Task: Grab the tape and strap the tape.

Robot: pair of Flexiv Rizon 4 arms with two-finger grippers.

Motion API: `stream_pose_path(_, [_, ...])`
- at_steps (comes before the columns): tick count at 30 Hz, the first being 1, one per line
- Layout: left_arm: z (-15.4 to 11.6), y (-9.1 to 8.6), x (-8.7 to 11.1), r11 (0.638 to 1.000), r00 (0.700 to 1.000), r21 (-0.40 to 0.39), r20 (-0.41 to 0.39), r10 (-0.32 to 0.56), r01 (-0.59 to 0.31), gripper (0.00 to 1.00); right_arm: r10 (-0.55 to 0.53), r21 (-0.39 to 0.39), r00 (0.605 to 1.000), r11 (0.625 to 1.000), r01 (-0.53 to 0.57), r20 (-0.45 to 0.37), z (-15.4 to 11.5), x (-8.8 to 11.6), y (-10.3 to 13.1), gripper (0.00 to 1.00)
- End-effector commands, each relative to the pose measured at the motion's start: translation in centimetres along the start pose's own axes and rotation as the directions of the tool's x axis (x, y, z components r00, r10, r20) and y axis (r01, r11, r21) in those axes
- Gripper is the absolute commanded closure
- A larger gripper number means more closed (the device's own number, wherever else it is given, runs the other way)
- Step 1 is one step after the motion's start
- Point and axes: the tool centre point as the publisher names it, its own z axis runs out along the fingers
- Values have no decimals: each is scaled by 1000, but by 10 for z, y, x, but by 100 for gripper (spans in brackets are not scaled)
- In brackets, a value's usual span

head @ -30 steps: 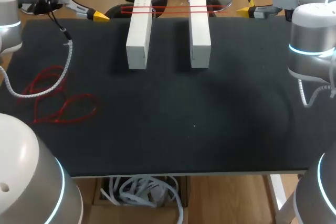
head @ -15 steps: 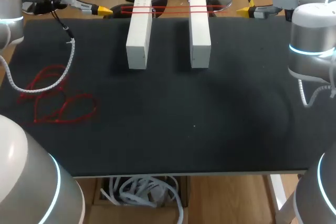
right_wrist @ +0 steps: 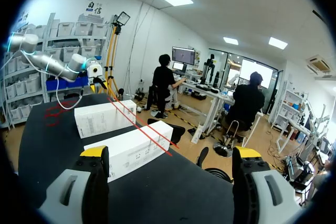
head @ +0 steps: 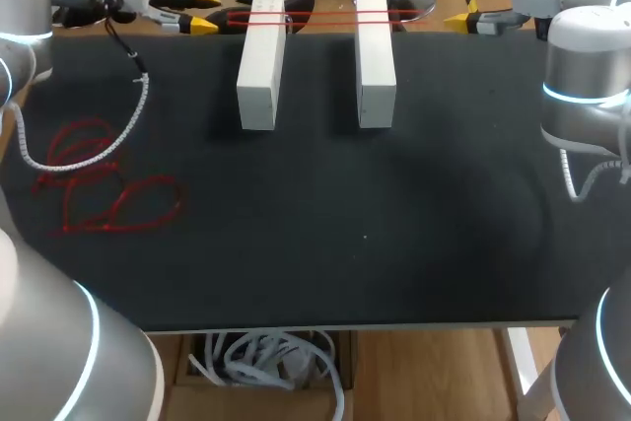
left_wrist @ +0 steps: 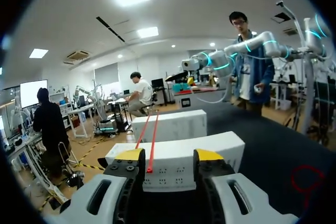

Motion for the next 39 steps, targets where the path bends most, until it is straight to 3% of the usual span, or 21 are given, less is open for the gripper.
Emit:
stream_pose_path(1, [2, 11, -10, 998, 974, 66, -225, -1, 16, 61, 0, -2, 1000, 1000, 0, -2, 0, 0, 0, 0])
stream_pose_path(11, [11, 16, -19, 997, 971, 73, -239, -5, 23, 62, 0, -2, 1000, 1000, 0, -2, 0, 0, 0, 0])
stream_pose_path(16, [14, 16, -23, 997, 970, 78, -243, -5, 24, 66, 0, -2, 1000, 1000, 0, -2, 0, 0, 0, 0])
stream_pose_path(19, [15, 17, -25, 997, 969, 79, -246, -4, 24, 74, 0, -2, 1000, 1000, 0, -2, 0, 0, 0, 0])
stream_pose_path(25, [16, 22, -30, 997, 968, 76, -249, -12, 32, 73, 0, -2, 1000, 1000, 0, -2, 0, 0, 0, 0])
stream_pose_path(31, [19, 25, -36, 997, 964, 66, -267, -17, 36, 80, 0, -2, 1000, 1000, 0, -2, 0, 0, 0, 0])
stream_pose_path(39, [19, 31, -40, 998, 955, 50, -297, -26, 43, 78, 0, -2, 1000, 1000, 0, -2, 0, 0, 0, 0])
